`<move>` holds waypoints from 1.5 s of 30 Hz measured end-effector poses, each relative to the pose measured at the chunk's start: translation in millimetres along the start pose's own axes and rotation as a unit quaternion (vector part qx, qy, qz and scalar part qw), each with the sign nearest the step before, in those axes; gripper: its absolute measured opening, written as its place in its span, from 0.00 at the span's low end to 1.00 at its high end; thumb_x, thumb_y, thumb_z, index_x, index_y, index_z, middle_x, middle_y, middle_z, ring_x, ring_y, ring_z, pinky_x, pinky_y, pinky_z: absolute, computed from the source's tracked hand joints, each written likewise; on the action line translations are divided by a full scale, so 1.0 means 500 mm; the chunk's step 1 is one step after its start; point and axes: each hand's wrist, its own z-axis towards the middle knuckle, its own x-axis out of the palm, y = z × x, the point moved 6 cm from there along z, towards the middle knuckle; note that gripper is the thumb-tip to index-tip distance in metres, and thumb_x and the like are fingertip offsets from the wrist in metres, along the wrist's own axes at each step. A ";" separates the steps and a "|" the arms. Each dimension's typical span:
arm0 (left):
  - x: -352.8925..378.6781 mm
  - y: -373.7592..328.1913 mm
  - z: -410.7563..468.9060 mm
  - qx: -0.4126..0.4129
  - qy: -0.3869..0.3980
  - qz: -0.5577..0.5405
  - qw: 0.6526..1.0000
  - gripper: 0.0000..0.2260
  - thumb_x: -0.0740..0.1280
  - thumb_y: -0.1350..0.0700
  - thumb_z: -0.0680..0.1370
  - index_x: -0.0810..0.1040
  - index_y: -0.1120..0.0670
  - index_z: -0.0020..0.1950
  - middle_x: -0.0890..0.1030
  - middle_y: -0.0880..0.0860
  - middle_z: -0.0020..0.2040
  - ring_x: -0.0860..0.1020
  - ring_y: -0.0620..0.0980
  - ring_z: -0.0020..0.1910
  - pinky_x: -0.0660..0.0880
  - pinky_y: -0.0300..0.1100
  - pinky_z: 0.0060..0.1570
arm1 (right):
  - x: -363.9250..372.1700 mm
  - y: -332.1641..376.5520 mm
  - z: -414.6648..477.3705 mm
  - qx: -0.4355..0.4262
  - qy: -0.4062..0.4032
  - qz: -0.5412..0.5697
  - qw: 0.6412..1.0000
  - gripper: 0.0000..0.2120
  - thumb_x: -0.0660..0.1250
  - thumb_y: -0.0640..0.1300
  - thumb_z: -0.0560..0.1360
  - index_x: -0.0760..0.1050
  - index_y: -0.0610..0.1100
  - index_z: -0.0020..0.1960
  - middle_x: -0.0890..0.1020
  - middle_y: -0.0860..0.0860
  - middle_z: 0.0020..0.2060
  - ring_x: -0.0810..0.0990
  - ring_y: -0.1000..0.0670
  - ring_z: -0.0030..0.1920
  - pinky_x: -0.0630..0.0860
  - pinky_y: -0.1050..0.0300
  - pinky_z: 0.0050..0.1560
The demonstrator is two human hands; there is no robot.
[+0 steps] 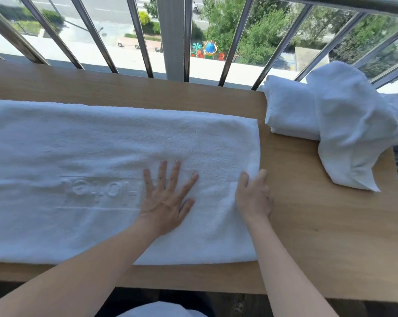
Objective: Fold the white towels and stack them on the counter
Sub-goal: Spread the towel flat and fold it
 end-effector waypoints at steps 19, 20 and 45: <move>0.007 -0.004 -0.019 0.013 0.023 -0.004 1.000 0.30 0.37 0.36 0.79 0.35 0.41 0.80 0.38 0.60 0.81 0.35 0.57 0.79 0.34 0.60 0.75 | -0.020 -0.079 -0.114 0.026 -0.098 -0.042 0.994 0.19 0.53 0.52 0.83 0.64 0.43 0.69 0.80 0.40 0.57 0.81 0.35 0.50 0.73 0.45 0.46; 0.010 0.000 -0.032 0.022 0.025 -0.010 0.999 0.30 0.37 0.36 0.79 0.35 0.42 0.80 0.36 0.58 0.81 0.34 0.55 0.79 0.34 0.58 0.76 | -0.021 -0.076 -0.130 0.029 -0.118 -0.037 0.992 0.19 0.55 0.51 0.83 0.65 0.42 0.69 0.78 0.40 0.58 0.80 0.35 0.52 0.72 0.45 0.48; 0.025 0.078 -0.103 -0.012 -0.009 -0.016 1.000 0.33 0.44 0.37 0.80 0.42 0.48 0.82 0.42 0.52 0.83 0.40 0.58 0.80 0.39 0.58 0.78 | 0.050 -0.034 -0.208 -0.098 -0.069 -0.142 0.983 0.30 0.44 0.57 0.83 0.44 0.47 0.82 0.46 0.46 0.81 0.42 0.45 0.80 0.40 0.40 0.78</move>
